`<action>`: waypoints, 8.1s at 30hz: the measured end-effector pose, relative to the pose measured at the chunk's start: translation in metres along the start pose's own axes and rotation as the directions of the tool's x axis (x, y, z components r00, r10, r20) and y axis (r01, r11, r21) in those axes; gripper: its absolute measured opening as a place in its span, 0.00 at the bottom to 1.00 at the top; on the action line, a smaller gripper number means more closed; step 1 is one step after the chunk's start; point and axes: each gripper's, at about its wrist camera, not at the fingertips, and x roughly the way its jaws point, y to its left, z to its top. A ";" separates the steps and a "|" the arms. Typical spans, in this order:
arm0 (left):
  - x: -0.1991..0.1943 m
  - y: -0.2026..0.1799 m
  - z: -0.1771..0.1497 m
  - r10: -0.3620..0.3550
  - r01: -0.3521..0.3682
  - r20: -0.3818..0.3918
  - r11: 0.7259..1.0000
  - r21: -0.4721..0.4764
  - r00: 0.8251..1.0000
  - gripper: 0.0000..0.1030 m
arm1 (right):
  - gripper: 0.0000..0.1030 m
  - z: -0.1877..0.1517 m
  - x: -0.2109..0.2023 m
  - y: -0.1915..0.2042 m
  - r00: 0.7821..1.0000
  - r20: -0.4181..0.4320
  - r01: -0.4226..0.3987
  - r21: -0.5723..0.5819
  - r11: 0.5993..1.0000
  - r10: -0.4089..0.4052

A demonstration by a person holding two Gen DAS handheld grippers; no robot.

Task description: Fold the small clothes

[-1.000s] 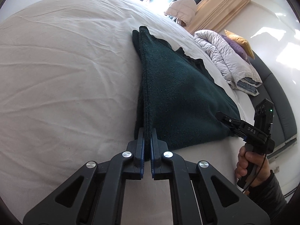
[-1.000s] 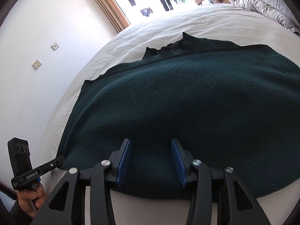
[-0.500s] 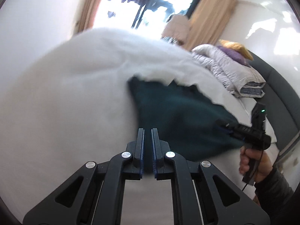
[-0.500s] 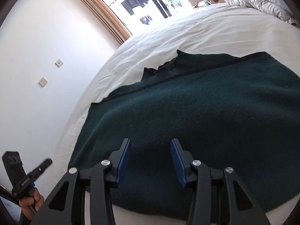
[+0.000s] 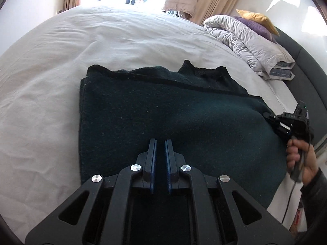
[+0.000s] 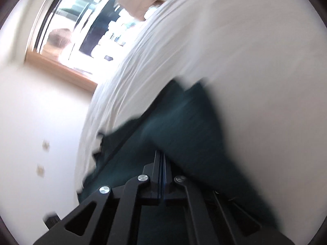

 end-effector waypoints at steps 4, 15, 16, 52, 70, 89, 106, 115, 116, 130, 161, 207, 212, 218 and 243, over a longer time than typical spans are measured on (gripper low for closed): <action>0.003 0.001 -0.003 0.000 0.000 0.017 1.000 -0.009 1.000 0.08 | 0.14 0.010 -0.037 0.017 0.986 0.146 0.088 -0.036 0.995 -0.082; 0.000 0.010 -0.002 -0.035 0.037 0.024 0.998 -0.049 0.999 0.08 | 0.22 -0.024 0.071 0.087 0.985 -0.169 -0.065 -0.185 0.981 0.034; 0.000 0.013 -0.002 -0.049 0.051 0.026 0.997 -0.060 0.998 0.08 | 0.11 -0.015 0.072 0.070 0.987 -0.154 -0.072 -0.118 0.990 0.054; -0.158 0.027 -0.139 -0.008 0.139 0.280 0.881 -0.452 0.960 0.80 | 0.59 -0.096 -0.023 0.100 0.989 0.098 -0.084 -0.219 0.972 0.107; -0.076 0.019 -0.122 -0.116 0.324 0.330 0.646 -0.691 0.937 0.80 | 0.48 -0.122 -0.019 0.102 0.984 -0.066 -0.177 -0.193 0.965 0.167; -0.052 0.028 -0.067 -0.099 0.292 0.323 0.719 -0.630 0.941 0.14 | 0.00 -0.130 0.068 0.107 0.957 -0.290 -0.092 -0.242 0.966 0.018; -0.077 -0.141 0.037 -0.106 0.134 0.326 0.989 -0.066 0.939 0.11 | 0.53 -0.092 0.022 0.065 0.909 -0.276 -0.331 -0.023 0.943 0.312; 0.033 -0.283 -0.010 -0.072 0.014 0.141 0.927 0.374 0.987 0.11 | 0.64 -0.024 0.002 0.018 0.868 -0.281 -0.384 0.141 0.913 0.409; 0.038 -0.286 -0.017 -0.064 0.002 0.145 0.920 0.393 0.987 0.11 | 0.64 -0.022 0.005 0.020 0.869 -0.310 -0.367 0.121 0.922 0.386; 0.014 -0.291 -0.045 -0.075 -0.064 0.256 0.866 0.496 0.964 0.11 | 0.66 -0.026 0.069 0.095 0.798 -0.575 -0.273 -0.080 0.959 0.179; 0.008 -0.294 -0.059 -0.149 0.013 0.193 0.821 0.570 0.970 0.11 | 0.11 -0.008 0.031 0.131 0.947 -0.282 -0.046 -0.589 0.807 -0.152; -0.040 -0.155 0.000 -0.210 0.176 0.086 0.938 0.298 0.974 0.17 | 0.22 0.050 -0.053 0.037 0.989 -0.146 -0.084 -0.310 0.947 0.040; -0.010 -0.138 0.026 -0.153 0.115 0.099 0.942 0.314 0.983 0.17 | 0.22 0.046 -0.016 0.041 0.958 -0.285 -0.098 -0.263 0.960 0.020; 0.011 -0.153 0.017 -0.118 0.074 0.088 0.916 0.393 0.989 0.17 | 0.28 0.037 0.007 0.019 0.932 -0.363 -0.064 -0.192 0.979 -0.010; 0.018 -0.181 -0.004 -0.070 0.014 0.120 0.909 0.416 0.990 0.17 | 0.05 0.037 -0.053 0.033 0.998 -0.053 -0.036 -0.284 0.958 0.022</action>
